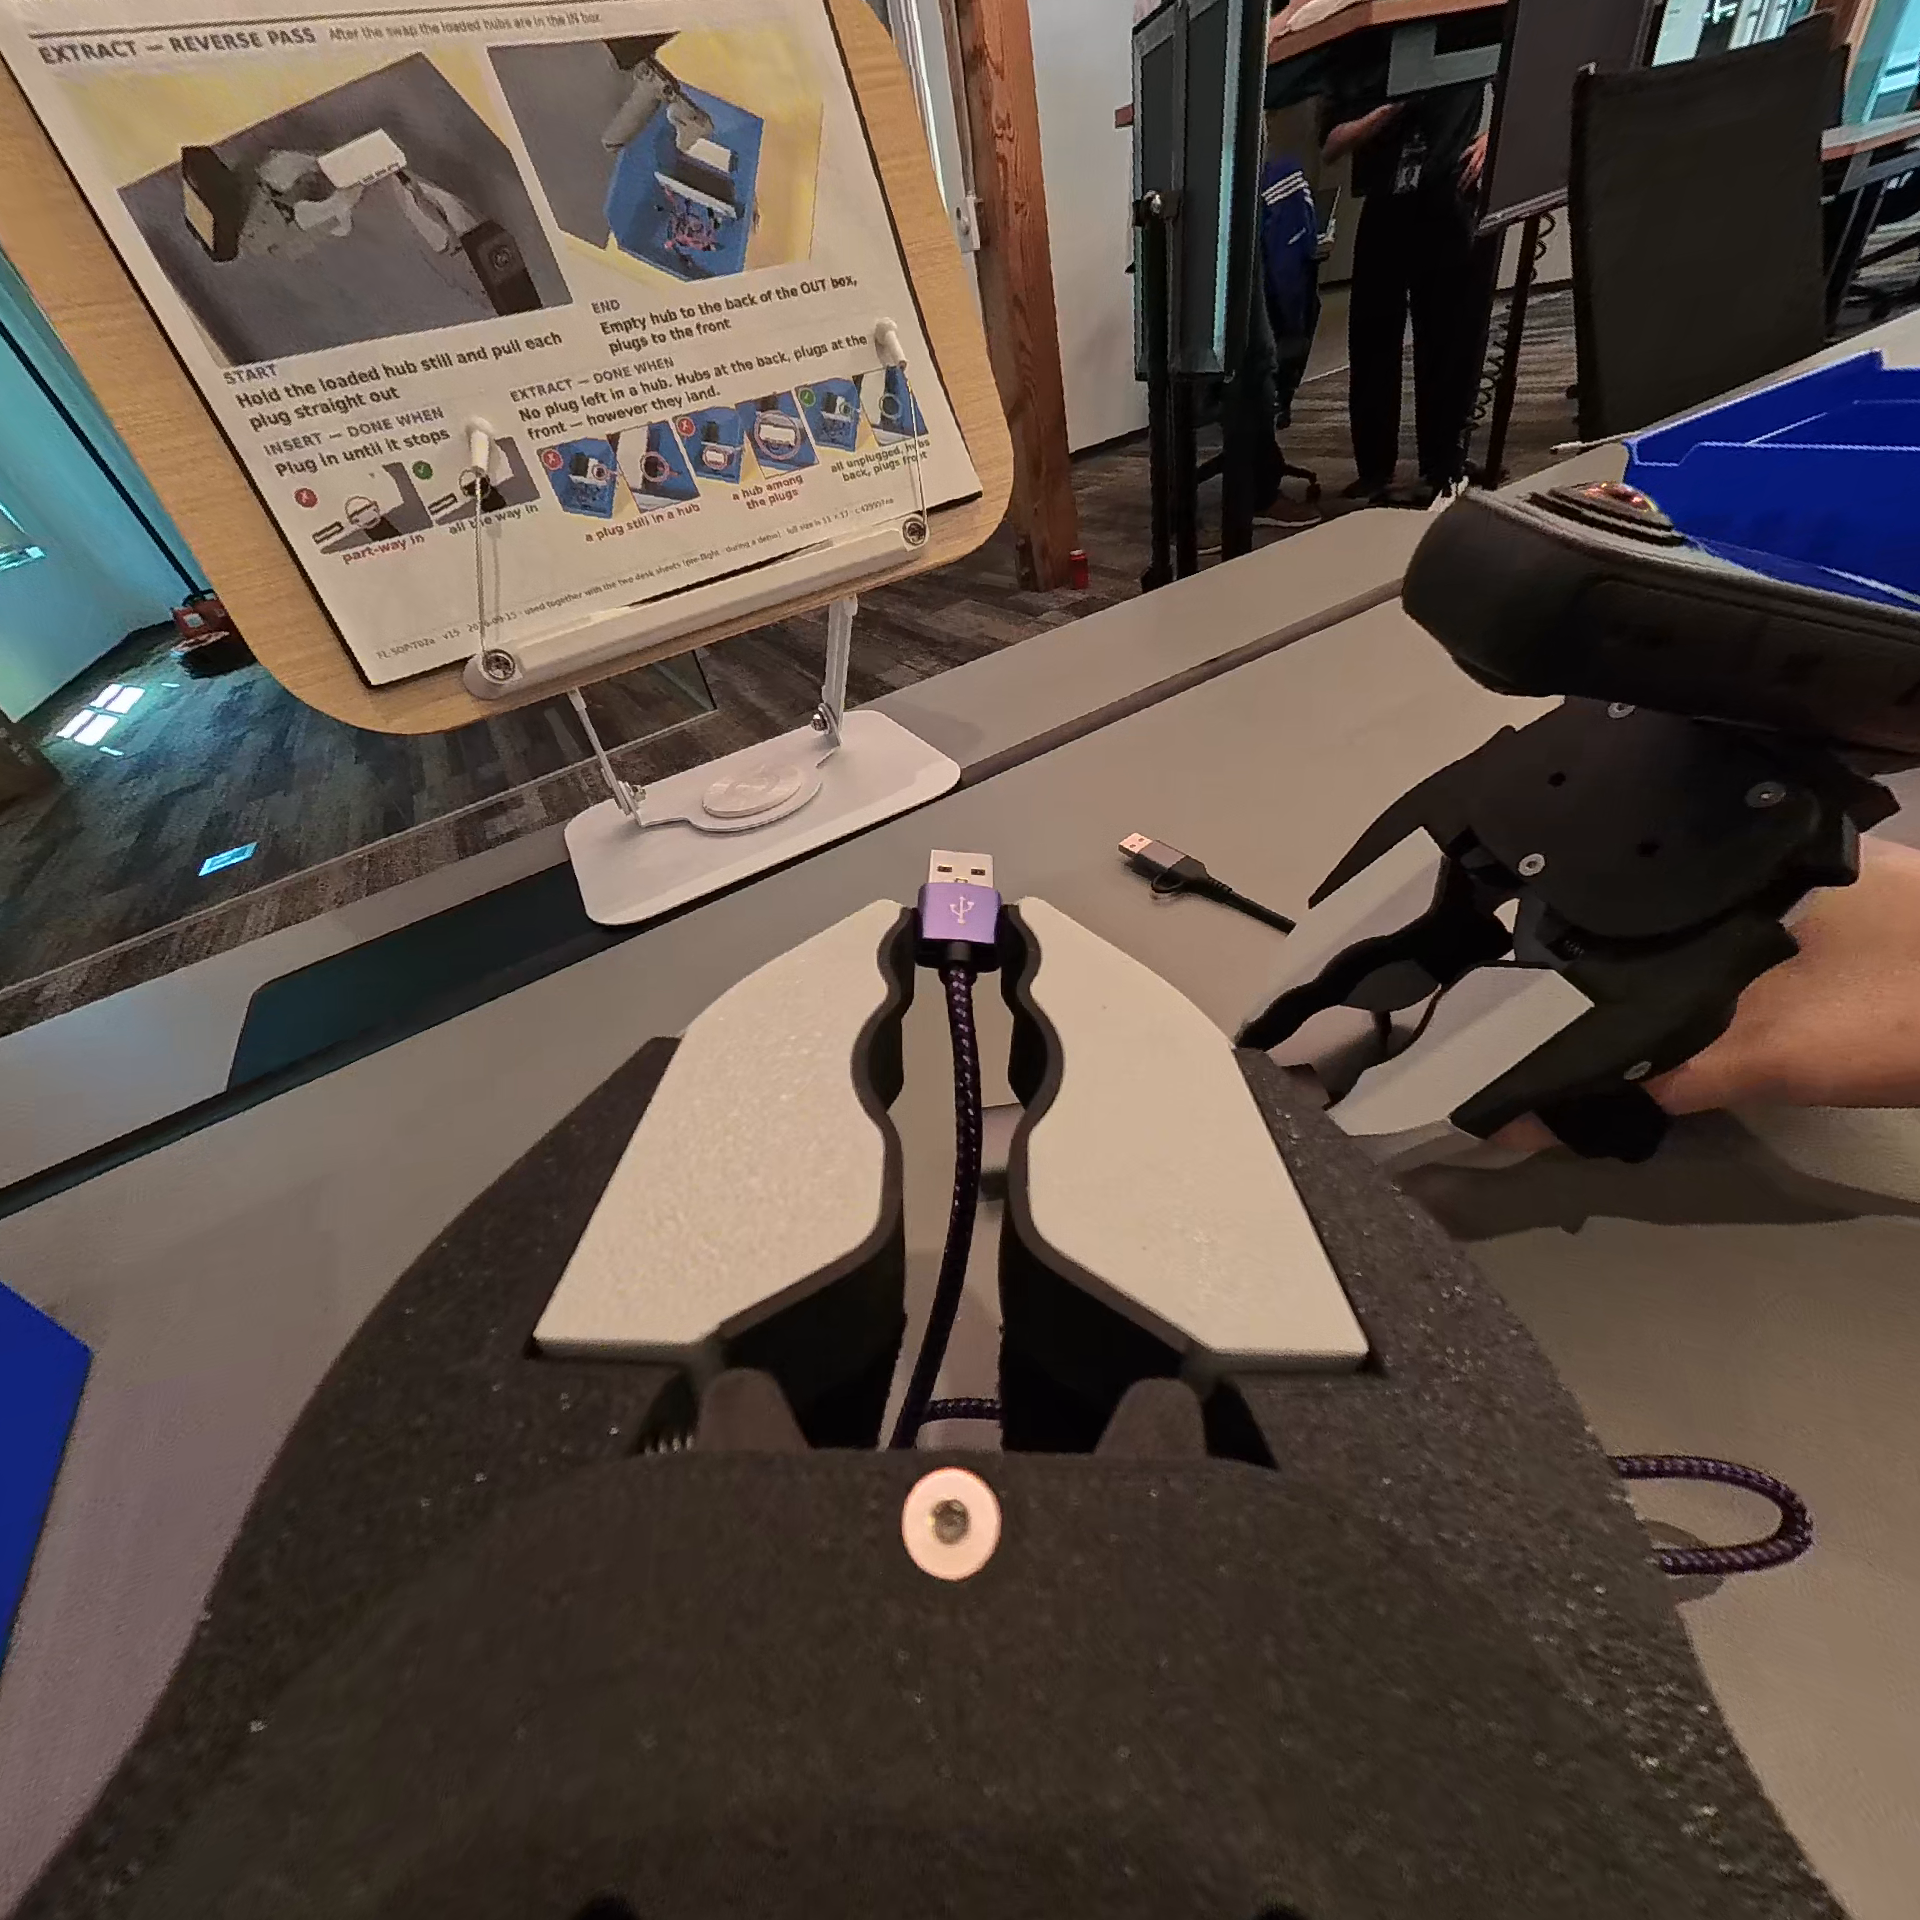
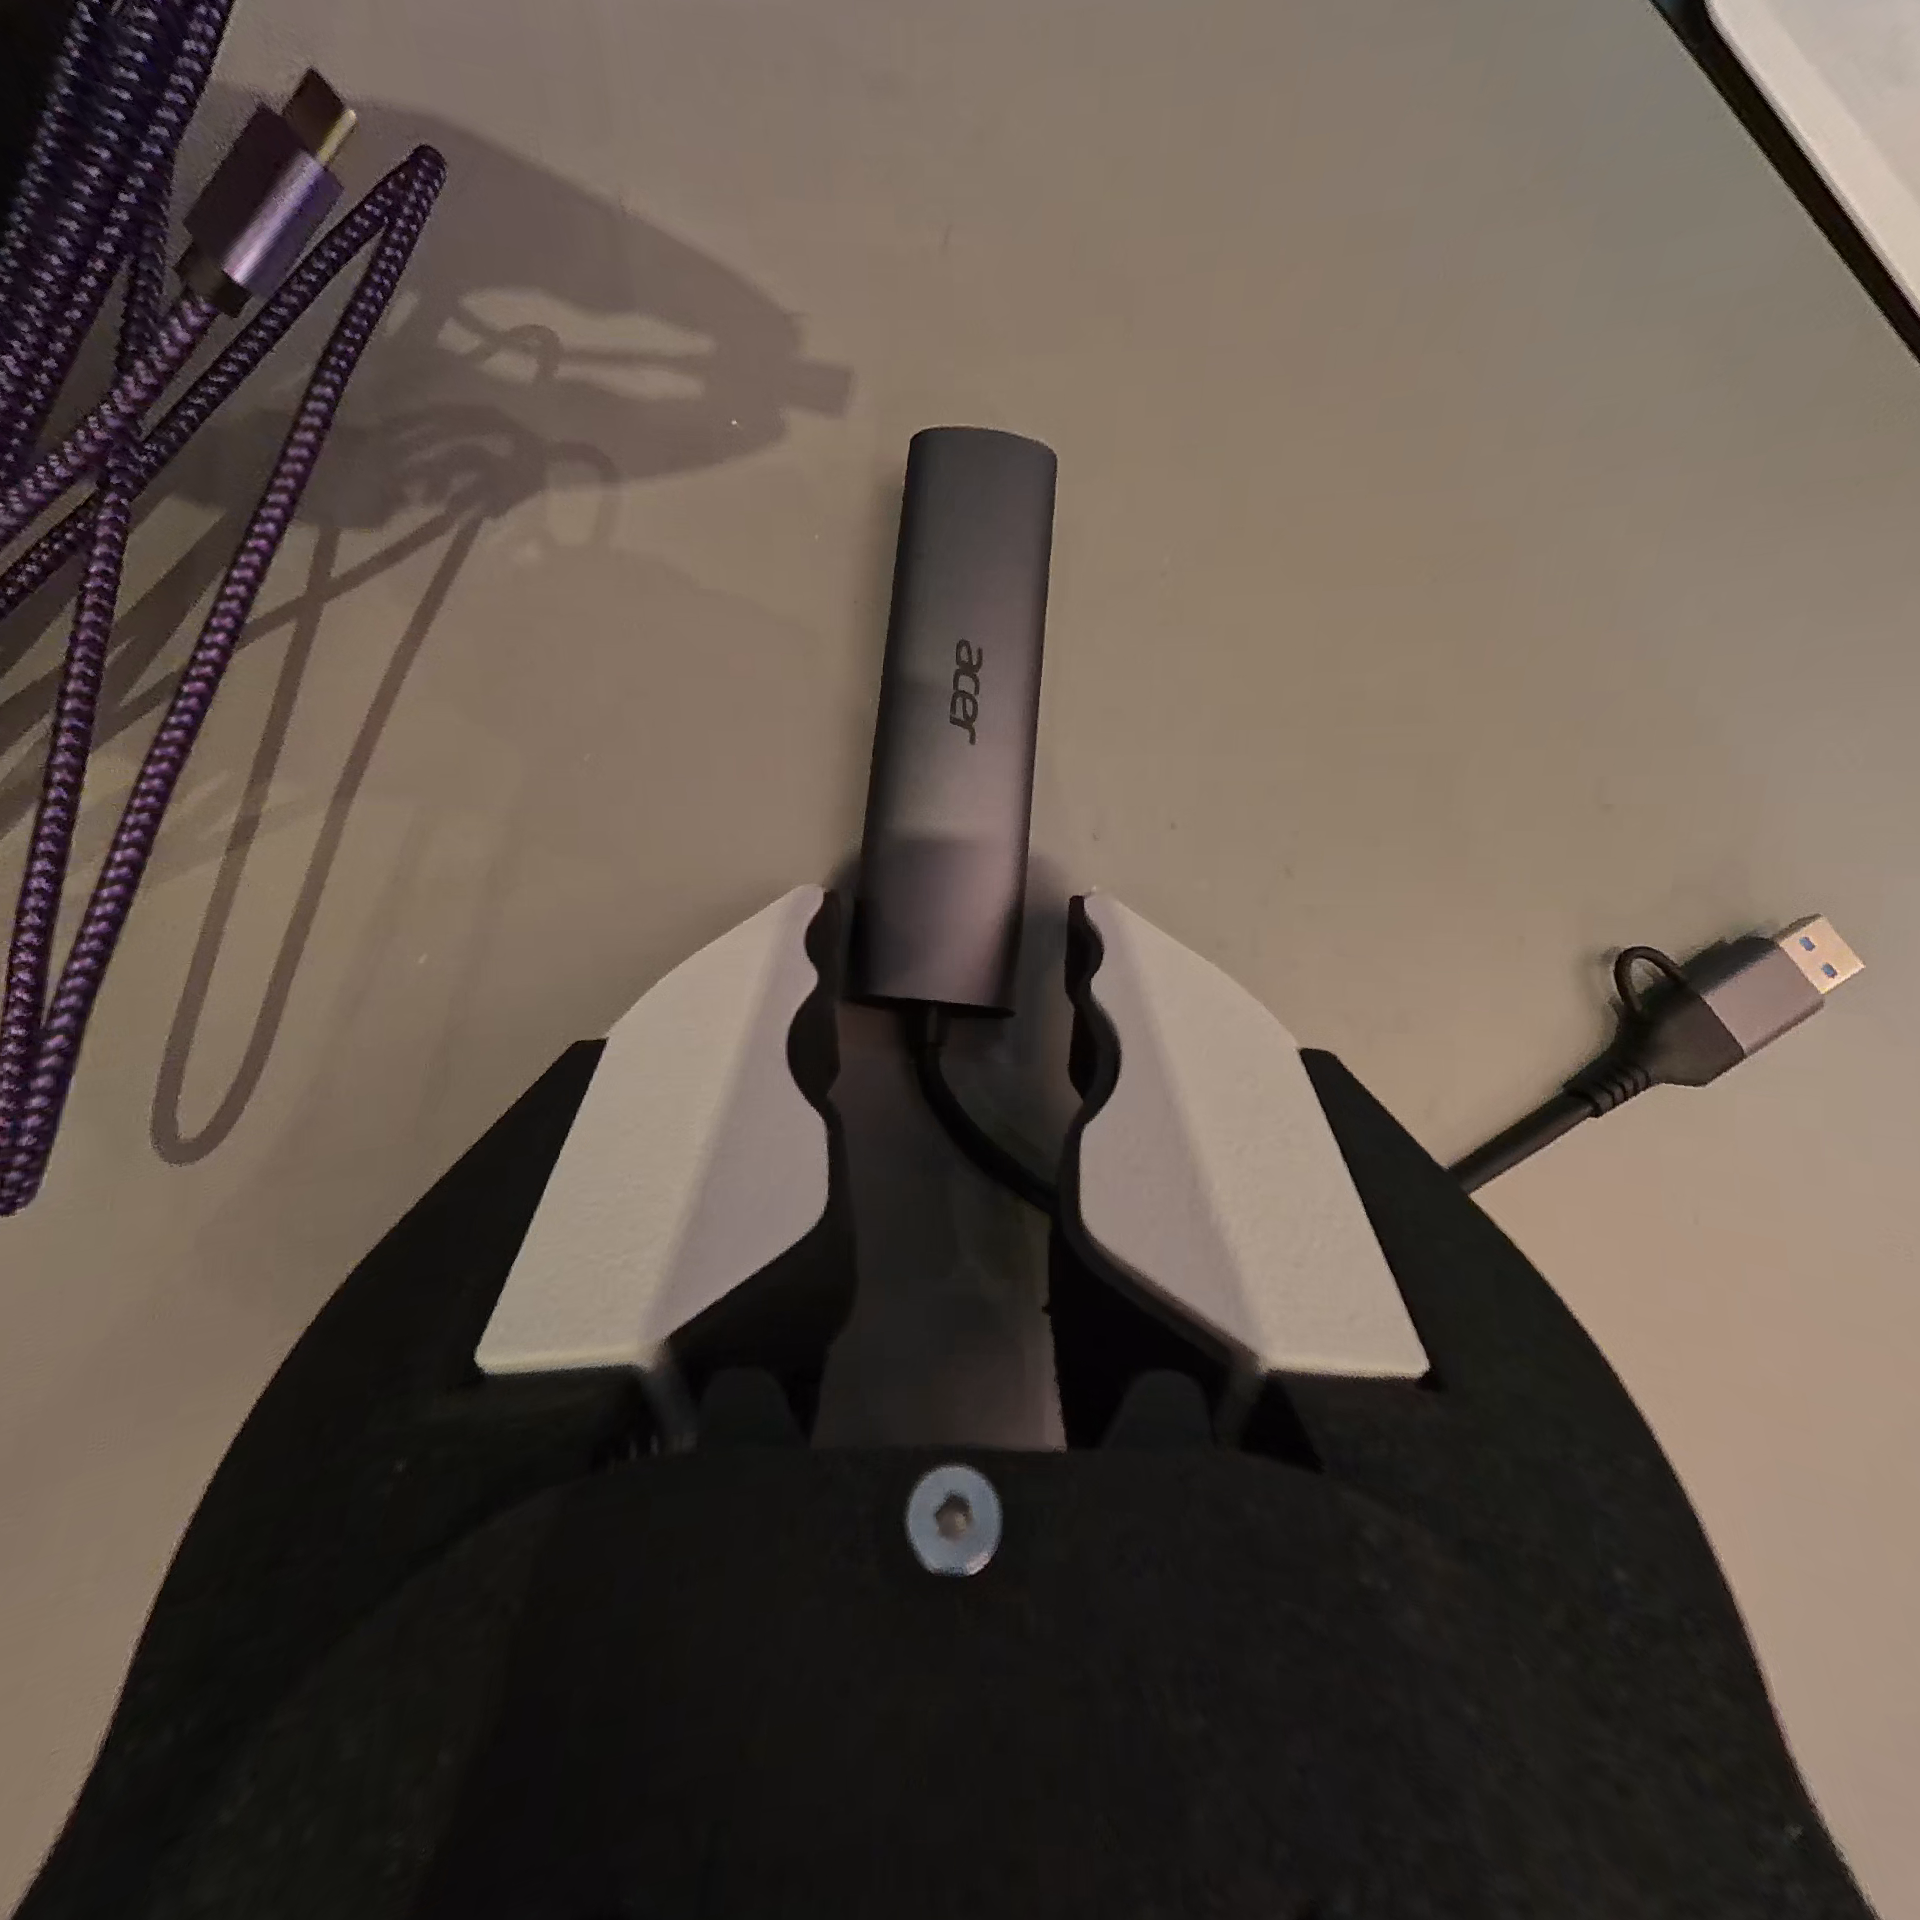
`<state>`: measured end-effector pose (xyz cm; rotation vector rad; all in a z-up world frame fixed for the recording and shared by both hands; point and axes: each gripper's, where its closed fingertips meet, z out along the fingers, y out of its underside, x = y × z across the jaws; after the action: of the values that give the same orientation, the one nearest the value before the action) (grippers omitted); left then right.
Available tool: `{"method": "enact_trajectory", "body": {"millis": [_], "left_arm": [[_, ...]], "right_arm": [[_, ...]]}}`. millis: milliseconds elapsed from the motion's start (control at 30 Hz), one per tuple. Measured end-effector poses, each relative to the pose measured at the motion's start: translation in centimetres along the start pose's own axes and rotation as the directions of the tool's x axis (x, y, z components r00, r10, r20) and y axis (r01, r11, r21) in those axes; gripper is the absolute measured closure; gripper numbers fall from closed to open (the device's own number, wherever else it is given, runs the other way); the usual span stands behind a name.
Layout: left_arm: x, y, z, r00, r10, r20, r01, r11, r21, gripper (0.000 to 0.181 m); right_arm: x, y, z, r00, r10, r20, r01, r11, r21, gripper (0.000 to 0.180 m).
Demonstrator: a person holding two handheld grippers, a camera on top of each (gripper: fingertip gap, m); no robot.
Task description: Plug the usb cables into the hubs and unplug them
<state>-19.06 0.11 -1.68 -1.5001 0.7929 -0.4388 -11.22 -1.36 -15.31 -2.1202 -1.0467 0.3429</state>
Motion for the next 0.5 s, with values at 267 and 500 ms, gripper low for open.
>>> {"method": "enact_trajectory", "body": {"millis": [267,500], "left_arm": [[0.0,0.0,0.1,1.000,0.004,0.001,-0.004,1.000,-0.002,0.165],[0.0,0.2,-0.1,1.000,-0.001,-0.003,0.001,1.000,-0.007,0.165]], "right_arm": [[-0.3,-0.2,0.1,1.000,-0.005,0.025,0.005,1.000,-0.015,0.149],[-0.2,-1.2,-1.1,0.984,0.138,0.109,-0.146,0.987,0.064,0.149]]}}
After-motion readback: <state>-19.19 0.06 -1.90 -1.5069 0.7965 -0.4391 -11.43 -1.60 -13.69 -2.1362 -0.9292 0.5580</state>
